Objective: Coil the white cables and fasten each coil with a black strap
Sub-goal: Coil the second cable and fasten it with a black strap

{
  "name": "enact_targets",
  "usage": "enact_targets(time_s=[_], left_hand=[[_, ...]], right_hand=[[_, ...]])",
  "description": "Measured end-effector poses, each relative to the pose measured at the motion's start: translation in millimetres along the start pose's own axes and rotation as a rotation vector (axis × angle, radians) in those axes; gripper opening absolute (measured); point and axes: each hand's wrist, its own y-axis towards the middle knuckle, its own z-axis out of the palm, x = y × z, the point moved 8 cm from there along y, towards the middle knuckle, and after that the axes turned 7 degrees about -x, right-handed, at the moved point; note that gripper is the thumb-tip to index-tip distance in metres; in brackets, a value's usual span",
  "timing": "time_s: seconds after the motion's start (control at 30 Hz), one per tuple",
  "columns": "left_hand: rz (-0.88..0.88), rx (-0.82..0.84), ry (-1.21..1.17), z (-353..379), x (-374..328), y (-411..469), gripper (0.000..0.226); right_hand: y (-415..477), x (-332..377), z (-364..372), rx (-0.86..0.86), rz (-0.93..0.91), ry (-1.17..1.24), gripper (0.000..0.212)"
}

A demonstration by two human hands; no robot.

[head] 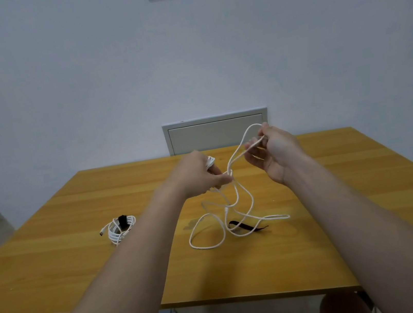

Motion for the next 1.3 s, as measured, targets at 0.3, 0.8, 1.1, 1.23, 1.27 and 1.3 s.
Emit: enact_targets(time_s=[0.3,0.8,1.1,1.23,1.27,1.3], left_hand=[[-0.108,-0.22,0.503,-8.7,6.1,1.5,0.066],[-0.17,-0.29,0.527,-11.5,39.3,2.2,0.031],[-0.11,-0.374,0.413,-10.3,39.7,0.1,0.018],[-0.093,-0.383,0.282,-7.7,42.0,-0.6,0.017],[-0.097,-0.383,0.252,-7.5,42.8,-0.6,0.01],[-0.109,-0.382,0.219,-7.6,43.2,-1.4,0.006]], right_hand=[[-0.6,18.3,-7.8,-0.02,-0.261,-0.657,0.033],[-14.9,-8.9,2.6,0.298,-0.208,-1.576,0.052],[-27.2,-72.5,-15.2,0.595,0.424,-1.657,0.054],[-27.6,-73.6,-8.9,0.627,0.335,-1.633,0.037],[-25.8,-71.9,-5.2,0.605,0.279,-1.595,0.037],[-21.8,-68.2,-0.9,0.552,0.207,-1.521,0.041]])
